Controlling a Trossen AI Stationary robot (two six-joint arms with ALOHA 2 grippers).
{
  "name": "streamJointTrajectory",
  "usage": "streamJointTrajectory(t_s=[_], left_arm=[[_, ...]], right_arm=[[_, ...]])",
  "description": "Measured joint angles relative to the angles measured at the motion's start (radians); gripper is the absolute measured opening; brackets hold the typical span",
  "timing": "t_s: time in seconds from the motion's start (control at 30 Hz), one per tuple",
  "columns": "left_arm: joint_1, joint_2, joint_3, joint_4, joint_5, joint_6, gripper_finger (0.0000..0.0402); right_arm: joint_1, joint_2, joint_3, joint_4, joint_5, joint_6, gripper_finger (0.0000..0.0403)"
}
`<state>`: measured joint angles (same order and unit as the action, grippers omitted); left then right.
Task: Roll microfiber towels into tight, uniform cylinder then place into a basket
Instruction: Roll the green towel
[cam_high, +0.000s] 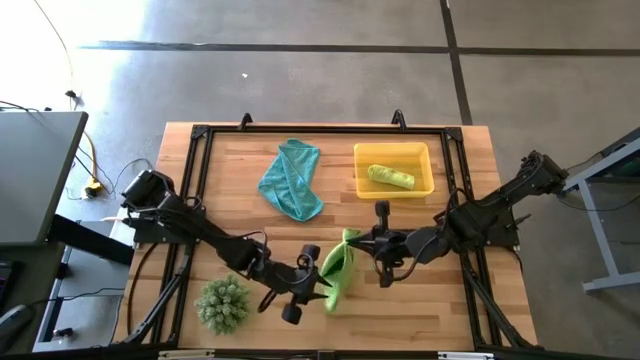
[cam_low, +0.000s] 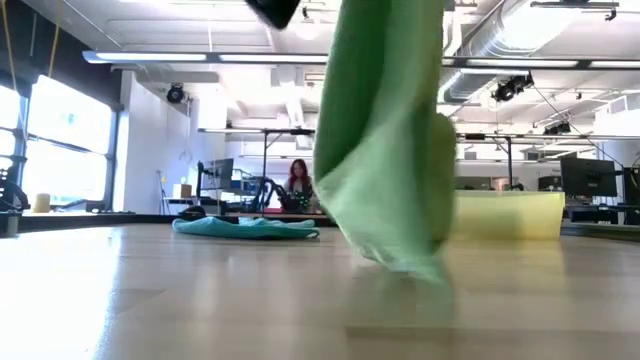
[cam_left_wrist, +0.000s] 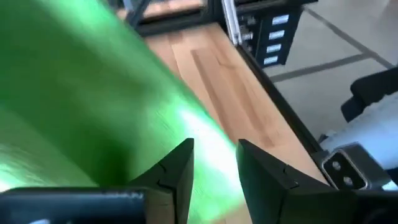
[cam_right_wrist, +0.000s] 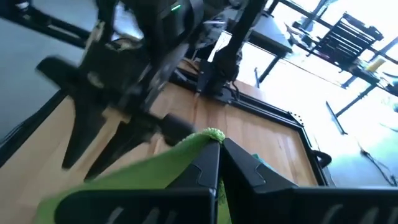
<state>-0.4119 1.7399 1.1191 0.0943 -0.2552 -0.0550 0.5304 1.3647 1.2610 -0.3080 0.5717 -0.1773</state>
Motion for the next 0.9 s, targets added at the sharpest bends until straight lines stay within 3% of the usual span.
streamJointTrajectory(t_s=[0.27,0.4,0.57,0.9], left_arm=[[-0.004,0.086,-0.001,0.045,-0.036,-0.070,0.0095],[-0.015,0.089,0.000,0.082,-0.149,-0.083,0.0099],[-0.036,0.089,-0.001,0.176,-0.339,-0.032,0.0119],[-0.042,0.089,0.000,0.357,-0.566,0.066,0.0165]], right_arm=[[0.000,0.000,0.000,0.057,0.074,0.043,0.0000],[0.000,0.000,0.000,0.081,0.192,0.167,0.0000],[-0.001,0.003,0.000,0.099,0.257,0.260,0.0000],[-0.034,0.074,0.000,0.206,0.389,0.230,0.0000]])
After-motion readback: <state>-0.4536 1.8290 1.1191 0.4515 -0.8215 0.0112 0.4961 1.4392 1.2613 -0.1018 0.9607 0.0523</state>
